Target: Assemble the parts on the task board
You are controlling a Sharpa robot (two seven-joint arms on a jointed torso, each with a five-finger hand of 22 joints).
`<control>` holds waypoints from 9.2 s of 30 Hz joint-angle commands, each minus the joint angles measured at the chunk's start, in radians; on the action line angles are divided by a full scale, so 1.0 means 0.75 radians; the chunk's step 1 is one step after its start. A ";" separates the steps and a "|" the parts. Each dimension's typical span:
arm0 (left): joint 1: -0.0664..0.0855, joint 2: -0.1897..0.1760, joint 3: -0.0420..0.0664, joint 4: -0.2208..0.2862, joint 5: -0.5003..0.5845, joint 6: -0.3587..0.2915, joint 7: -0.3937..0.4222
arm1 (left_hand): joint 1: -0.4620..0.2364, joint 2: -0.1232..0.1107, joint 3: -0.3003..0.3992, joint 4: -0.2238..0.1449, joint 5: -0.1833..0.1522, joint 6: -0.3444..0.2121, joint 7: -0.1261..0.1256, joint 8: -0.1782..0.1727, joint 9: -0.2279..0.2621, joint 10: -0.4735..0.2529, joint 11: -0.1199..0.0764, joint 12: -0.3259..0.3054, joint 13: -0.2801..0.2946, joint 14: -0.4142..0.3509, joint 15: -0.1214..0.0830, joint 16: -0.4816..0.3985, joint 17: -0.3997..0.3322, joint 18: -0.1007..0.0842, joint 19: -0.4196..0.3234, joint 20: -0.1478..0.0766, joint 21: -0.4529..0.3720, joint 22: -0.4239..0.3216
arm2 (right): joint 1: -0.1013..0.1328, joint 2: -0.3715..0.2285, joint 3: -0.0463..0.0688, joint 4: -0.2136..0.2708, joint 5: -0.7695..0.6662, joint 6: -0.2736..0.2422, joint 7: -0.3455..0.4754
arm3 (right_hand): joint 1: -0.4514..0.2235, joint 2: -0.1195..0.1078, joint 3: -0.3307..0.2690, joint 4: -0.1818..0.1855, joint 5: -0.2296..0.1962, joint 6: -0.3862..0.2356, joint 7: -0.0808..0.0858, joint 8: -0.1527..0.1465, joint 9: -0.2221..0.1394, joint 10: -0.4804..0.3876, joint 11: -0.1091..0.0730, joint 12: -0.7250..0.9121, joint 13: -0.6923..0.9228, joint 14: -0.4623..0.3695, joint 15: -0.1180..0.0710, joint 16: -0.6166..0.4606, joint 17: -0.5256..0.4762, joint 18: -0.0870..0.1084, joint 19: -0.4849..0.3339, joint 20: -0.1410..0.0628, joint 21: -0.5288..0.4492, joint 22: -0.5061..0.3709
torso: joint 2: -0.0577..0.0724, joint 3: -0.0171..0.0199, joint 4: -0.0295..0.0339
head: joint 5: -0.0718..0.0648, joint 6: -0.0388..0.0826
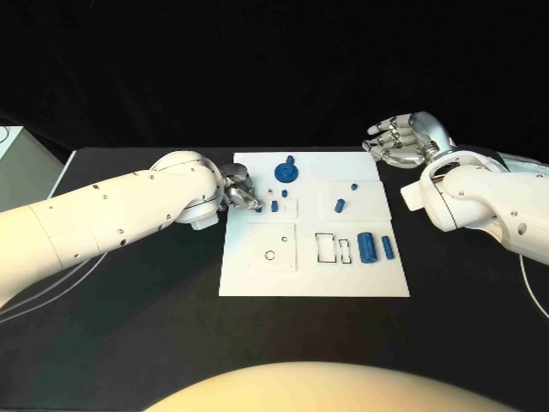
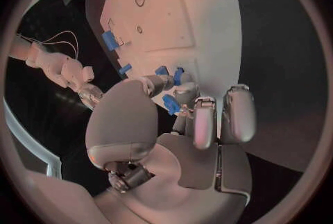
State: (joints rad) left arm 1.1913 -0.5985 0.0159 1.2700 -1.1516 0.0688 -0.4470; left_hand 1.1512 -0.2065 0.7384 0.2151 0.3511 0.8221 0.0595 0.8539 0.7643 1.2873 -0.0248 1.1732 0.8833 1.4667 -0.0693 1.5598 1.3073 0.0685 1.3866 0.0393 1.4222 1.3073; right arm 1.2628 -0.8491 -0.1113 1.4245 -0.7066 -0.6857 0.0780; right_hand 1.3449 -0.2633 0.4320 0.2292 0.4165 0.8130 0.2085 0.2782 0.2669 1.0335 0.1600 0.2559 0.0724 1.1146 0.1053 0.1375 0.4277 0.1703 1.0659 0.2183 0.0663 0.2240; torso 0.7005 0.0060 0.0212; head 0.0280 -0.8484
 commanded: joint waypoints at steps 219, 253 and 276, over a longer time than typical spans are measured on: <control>-0.026 0.271 -0.002 -0.274 -0.443 -0.210 0.453 | 0.394 -0.044 -0.121 -0.183 -0.294 0.056 0.144 -0.541 -0.656 -0.572 0.183 -0.676 -0.944 -0.465 0.157 -0.289 -0.695 0.143 -0.608 0.148 -0.497 -0.458 | -0.002 0.001 0.001 0.027 0.006 0.014 0.026 | -0.011 0.013 0.005 -0.006 0.014 -0.013 0.035 0.002 -0.003 -0.005 0.008 0.001 -0.009 0.008 0.009 -0.016 -0.012 0.018 -0.008 0.003 0.001 -0.023 | 0.013 0.0004 -0.0058 | -0.040 0.062; -0.028 0.177 0.061 -0.148 -0.249 -0.288 0.450 | 0.378 0.023 -0.047 -0.288 -0.297 0.192 0.124 -0.579 -0.634 -0.392 0.147 -0.758 -0.984 -0.272 0.119 -0.192 -0.525 0.110 -0.468 0.108 -0.325 -0.296 | -0.002 -0.002 0.001 0.028 0.006 0.014 0.028 | -0.012 0.013 0.007 -0.007 0.015 -0.013 0.036 0.003 -0.004 -0.006 0.008 0.002 -0.010 0.010 0.010 -0.019 -0.016 0.018 -0.007 0.003 0.002 -0.031 | 0.008 -0.0015 -0.0013 | -0.045 0.070; -0.036 0.075 0.121 -0.109 -0.308 -0.228 0.454 | 0.372 0.018 -0.053 -0.295 -0.297 0.193 0.123 -0.588 -0.632 -0.388 0.147 -0.769 -0.988 -0.281 0.119 -0.196 -0.545 0.112 -0.478 0.109 -0.331 -0.302 | -0.002 -0.007 0.000 0.027 0.006 0.016 0.026 | -0.013 0.014 0.009 -0.008 0.016 -0.013 0.035 0.004 -0.004 -0.006 0.008 0.003 -0.010 0.011 0.010 -0.020 -0.019 0.018 -0.006 0.003 0.002 -0.036 | 0.005 -0.0034 0.0033 | -0.046 0.064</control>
State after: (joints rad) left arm 1.1648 -0.5464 0.1061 1.1912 -1.3595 -0.1202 -0.1129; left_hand 1.4378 -0.1913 0.7007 -0.0016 0.1219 0.9580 0.1520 0.4178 0.2899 0.9903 0.0859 0.6028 0.1430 1.2579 0.0182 1.4115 0.8989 0.1698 1.0294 0.1182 1.1752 1.0813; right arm 1.2616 -0.8545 -0.1112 1.4437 -0.6970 -0.6837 0.0850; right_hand 1.3371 -0.2555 0.4362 0.2249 0.4241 0.8095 0.2050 0.2782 0.2651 1.0298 0.1636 0.2559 0.0662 1.1181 0.1088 0.1258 0.4147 0.1703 1.0659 0.2183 0.0663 0.1982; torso 0.7034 0.0030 0.0249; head -0.0064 -0.8000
